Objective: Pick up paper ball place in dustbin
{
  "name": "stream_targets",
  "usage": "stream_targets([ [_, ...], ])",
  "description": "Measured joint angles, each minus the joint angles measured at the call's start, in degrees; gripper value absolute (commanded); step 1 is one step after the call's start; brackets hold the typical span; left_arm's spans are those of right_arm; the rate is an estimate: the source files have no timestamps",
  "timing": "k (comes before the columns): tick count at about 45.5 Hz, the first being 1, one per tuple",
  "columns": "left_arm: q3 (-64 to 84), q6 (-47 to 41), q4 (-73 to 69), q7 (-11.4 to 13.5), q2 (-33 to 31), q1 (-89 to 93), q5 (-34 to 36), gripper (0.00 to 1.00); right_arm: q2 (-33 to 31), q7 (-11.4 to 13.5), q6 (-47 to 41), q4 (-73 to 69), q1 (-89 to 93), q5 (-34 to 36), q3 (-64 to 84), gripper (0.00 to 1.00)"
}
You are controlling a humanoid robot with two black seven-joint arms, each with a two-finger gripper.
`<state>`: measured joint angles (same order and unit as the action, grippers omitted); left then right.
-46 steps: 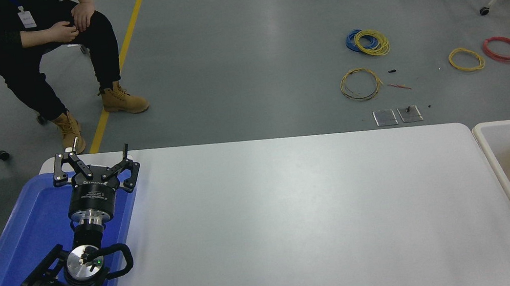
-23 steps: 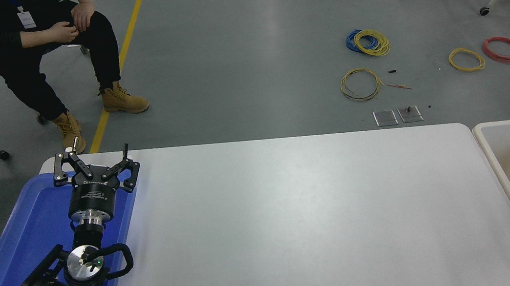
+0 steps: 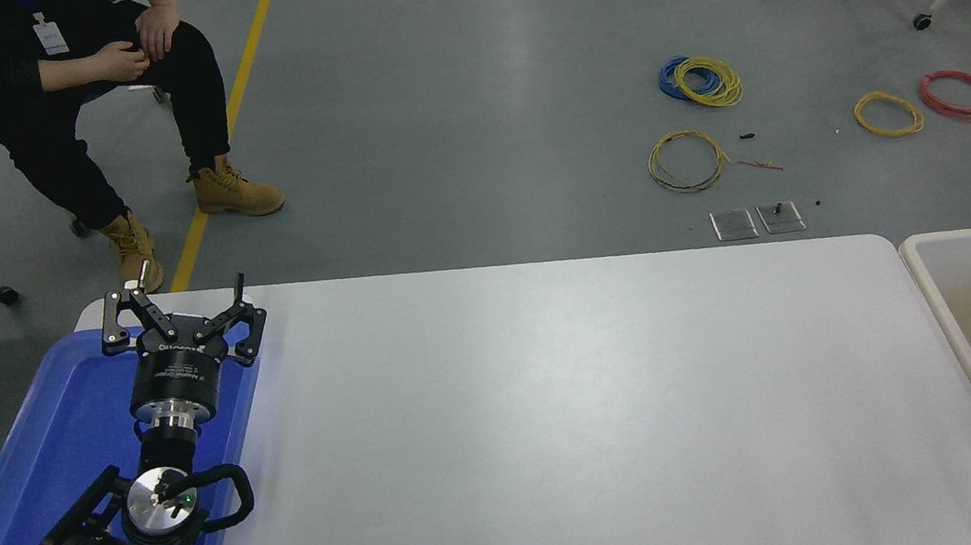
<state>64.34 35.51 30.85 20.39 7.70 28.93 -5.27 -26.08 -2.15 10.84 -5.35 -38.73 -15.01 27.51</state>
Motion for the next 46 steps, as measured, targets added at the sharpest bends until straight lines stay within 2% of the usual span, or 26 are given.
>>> stream_targets([
  [9, 0.0, 0.0, 0.0, 0.0, 0.0, 0.0, 0.0, 1.0, 0.1, -0.2, -0.1, -0.9, -4.9, 0.0, -12.7, 1.0],
  [32, 0.0, 0.0, 0.0, 0.1, 0.0, -0.1, 0.0, 1.0, -0.5, -4.2, -0.2, -18.0, -10.1, -0.5, -55.0, 1.0],
  [39, 0.0, 0.0, 0.0, 0.1, 0.0, -0.1, 0.0, 1.0, -0.3, -8.6, -0.3, -27.5, -8.1, -0.9, -68.0, 1.0],
  [46, 0.0, 0.0, 0.0, 0.1, 0.0, -0.1, 0.0, 1.0, -0.2, -15.6, -0.5, -36.9, -5.7, -1.0, -77.7, 1.0],
])
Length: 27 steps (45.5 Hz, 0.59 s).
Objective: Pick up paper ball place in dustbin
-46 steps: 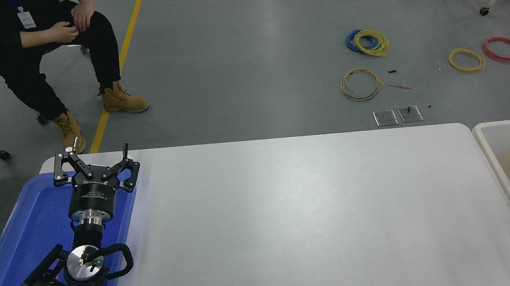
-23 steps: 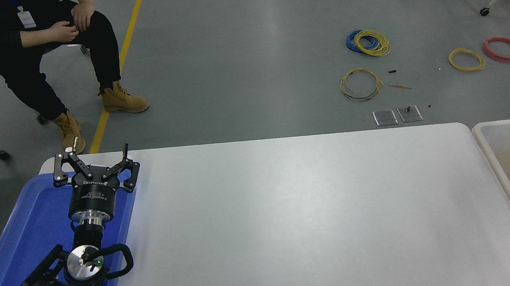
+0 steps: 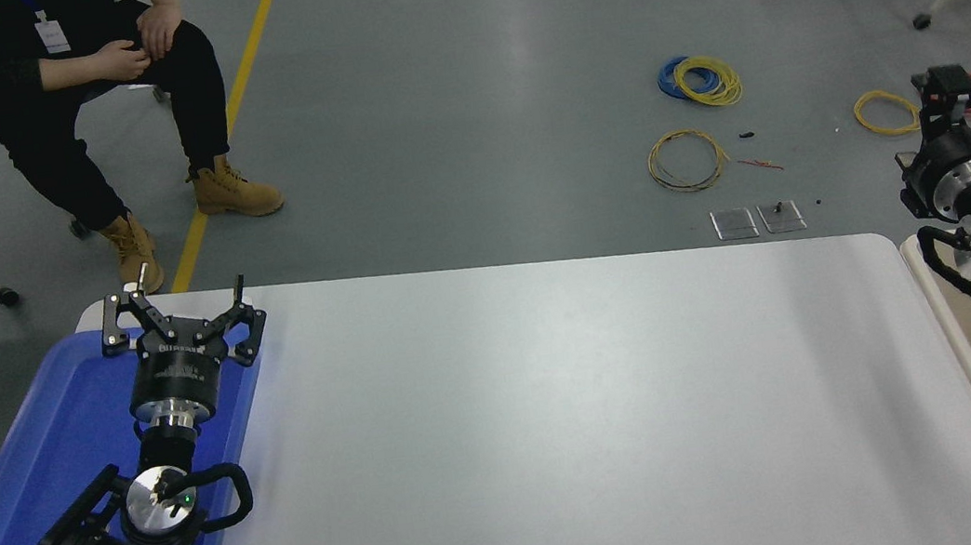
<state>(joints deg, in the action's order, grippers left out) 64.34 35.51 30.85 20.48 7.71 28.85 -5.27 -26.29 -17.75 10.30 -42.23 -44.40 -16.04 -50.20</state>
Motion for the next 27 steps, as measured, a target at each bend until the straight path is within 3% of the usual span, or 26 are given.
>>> stream_targets([
  [6, 0.0, 0.0, 0.0, 0.0, 0.0, 0.0, 0.0, 1.0, 0.3, -5.7, -0.3, -4.4, 2.3, -0.1, -4.9, 1.0],
  [12, 0.0, 0.0, 0.0, 0.0, 0.0, 0.0, 0.0, 1.0, 1.4, -9.9, -0.4, -6.6, 5.2, -0.1, -8.5, 1.0],
  [27, 0.0, 0.0, 0.0, 0.0, 0.0, 0.0, 0.0, 1.0, 5.1, -13.9, -3.0, -8.3, 14.1, -0.2, -12.5, 1.0],
])
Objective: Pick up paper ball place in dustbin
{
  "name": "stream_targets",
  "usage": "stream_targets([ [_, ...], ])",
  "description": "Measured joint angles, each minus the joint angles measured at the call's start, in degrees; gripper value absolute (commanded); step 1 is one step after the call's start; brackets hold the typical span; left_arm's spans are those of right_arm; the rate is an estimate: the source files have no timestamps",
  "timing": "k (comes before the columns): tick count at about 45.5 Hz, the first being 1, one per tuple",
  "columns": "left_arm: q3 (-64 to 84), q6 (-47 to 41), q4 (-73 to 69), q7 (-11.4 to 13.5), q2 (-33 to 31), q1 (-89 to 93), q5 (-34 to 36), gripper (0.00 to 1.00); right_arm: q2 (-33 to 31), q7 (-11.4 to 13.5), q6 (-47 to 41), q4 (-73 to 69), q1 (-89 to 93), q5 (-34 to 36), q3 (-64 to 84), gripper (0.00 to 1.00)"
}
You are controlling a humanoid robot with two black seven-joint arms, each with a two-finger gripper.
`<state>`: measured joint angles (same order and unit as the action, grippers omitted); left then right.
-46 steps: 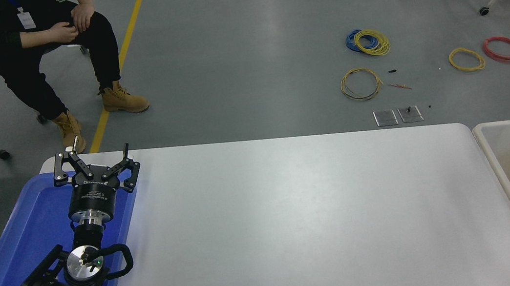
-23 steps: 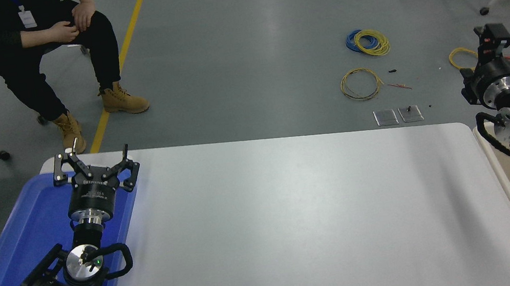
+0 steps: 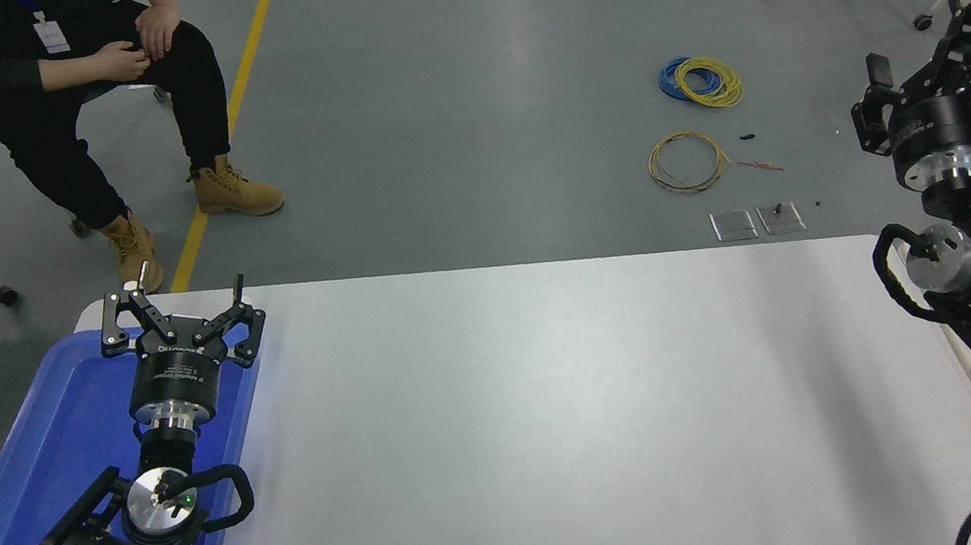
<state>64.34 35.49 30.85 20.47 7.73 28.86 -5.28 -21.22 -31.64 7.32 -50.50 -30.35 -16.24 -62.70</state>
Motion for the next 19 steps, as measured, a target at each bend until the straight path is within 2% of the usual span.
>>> stream_targets([
  [19, 0.0, 0.0, 0.0, -0.1, 0.0, 0.0, 0.0, 1.0, 3.1, -0.8, -1.2, 2.3, 6.4, 0.0, -0.1, 1.0],
])
